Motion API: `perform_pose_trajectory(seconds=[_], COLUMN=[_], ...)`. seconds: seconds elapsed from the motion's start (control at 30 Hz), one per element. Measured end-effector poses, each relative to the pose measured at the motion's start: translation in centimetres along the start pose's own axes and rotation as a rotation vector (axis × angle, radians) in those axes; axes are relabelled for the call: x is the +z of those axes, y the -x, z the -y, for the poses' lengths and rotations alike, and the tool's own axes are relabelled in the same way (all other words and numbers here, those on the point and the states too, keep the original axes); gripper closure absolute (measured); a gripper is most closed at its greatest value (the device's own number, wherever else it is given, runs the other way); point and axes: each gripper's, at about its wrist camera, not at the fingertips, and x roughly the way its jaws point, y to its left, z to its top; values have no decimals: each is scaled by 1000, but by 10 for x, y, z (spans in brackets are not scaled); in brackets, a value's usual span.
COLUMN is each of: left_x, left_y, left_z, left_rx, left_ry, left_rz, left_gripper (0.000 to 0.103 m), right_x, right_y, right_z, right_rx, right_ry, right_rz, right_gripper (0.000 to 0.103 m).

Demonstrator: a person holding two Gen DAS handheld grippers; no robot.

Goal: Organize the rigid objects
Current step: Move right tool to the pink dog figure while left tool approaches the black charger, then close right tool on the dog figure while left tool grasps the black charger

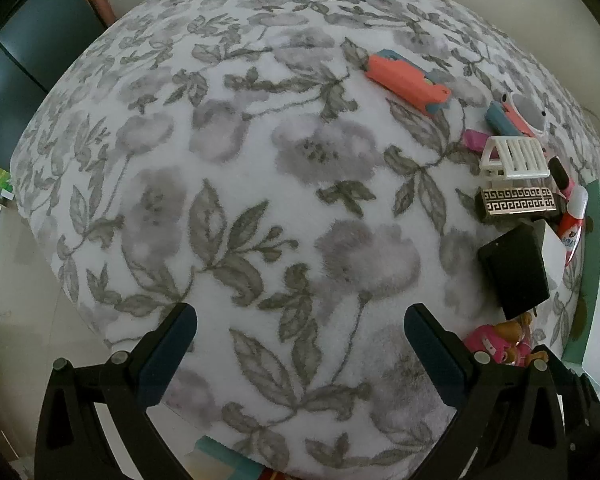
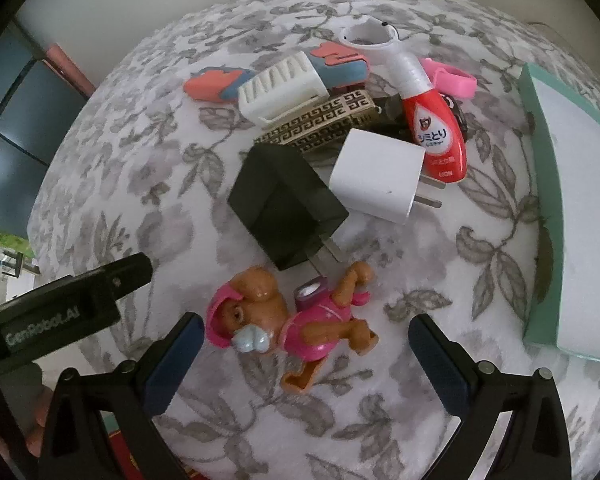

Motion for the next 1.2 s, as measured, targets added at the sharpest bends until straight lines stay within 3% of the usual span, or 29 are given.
perform_pose_trajectory(seconds=[0.23,0.63,0.93,1.2], left_x=[-1,-5,20,38], left_y=[-5,7,24,14], left_z=[15,34,68,115], left_rx=[13,-69,-148,-188], left_ry=[-17,-24,-29,-28], left_rz=[1,24,-2,-74], left_gripper=[0,0,0,0], right_x=[3,-4,-7,-11], right_y=[2,14,23,39], right_z=[4,15,37,58], right_rx=[6,42,55,47], right_ry=[-16,-17,-67,-87], right_rz=[8,26,23,37], right_gripper=[1,21,21,21])
